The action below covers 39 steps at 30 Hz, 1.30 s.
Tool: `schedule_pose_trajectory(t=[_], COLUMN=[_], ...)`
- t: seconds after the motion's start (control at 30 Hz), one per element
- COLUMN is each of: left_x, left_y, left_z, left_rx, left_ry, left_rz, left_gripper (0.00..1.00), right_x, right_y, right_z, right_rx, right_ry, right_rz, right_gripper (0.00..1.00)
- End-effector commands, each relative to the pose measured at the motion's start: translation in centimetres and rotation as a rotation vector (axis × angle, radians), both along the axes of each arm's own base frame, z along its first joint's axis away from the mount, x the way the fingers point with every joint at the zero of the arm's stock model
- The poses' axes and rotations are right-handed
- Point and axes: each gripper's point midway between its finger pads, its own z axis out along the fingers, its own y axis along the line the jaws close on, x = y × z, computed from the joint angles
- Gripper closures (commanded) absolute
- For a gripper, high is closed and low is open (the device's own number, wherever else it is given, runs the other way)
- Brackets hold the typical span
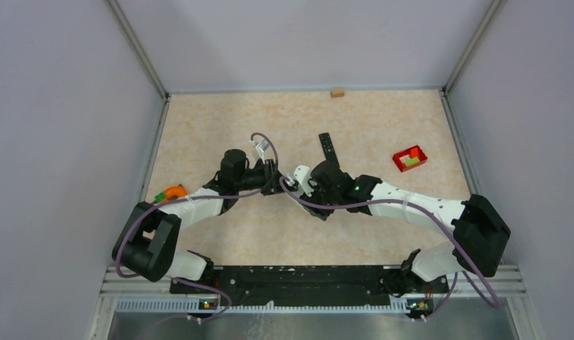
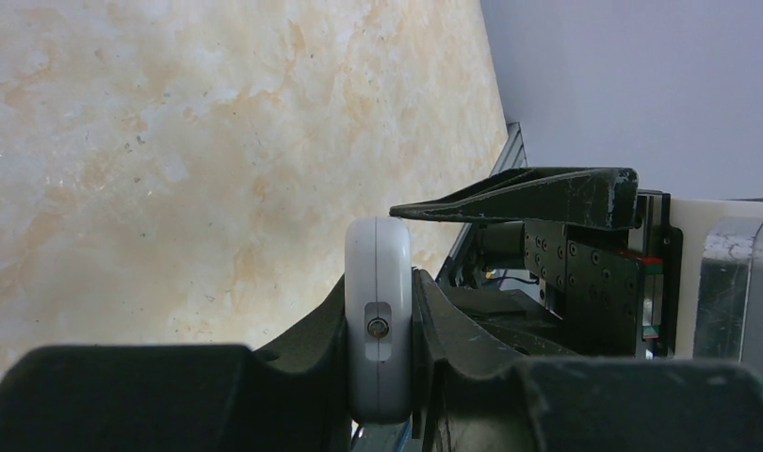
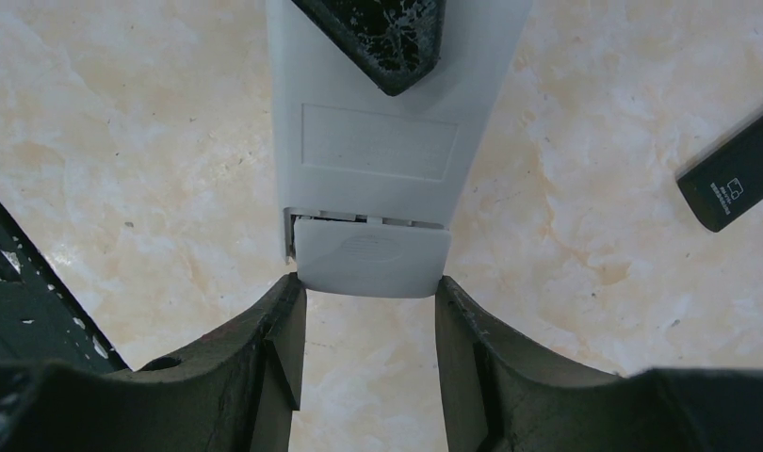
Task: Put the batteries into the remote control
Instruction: Load the battery cover into the remote control.
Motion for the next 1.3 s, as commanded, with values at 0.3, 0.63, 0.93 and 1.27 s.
schedule_pose_trajectory(t=[0.3, 0.63, 0.93, 1.27], left_x=[1.8, -0.7, -1.8, -1.9], left_y=[-0.3, -0.8, -1.2, -1.4], left_z=[3.8, 4.5, 4.0, 4.0], left_rx=[-0.072, -0.105, -0.109, -0.137], left_ry=[-0.096, -0.145, -0.133, -0.102], left_rz=[0.075, -0.075, -0.104, -0.096], left_gripper=[1.00, 1.00, 1.00, 1.00], right_x=[1.1, 1.7, 3.6, 4.9], right_y=[3.0, 3.2, 3.8, 4.9], right_z=[2.2, 1.8, 1.7, 2.3], right_rx=[0.096, 0.072, 0.072, 0.123], right_ry=[-0.030, -0.024, -0.001, 0.001], right_rz=[-0.002, -0.016, -0.086, -0.140], right_gripper=[0.59, 0.59, 0.59, 0.57])
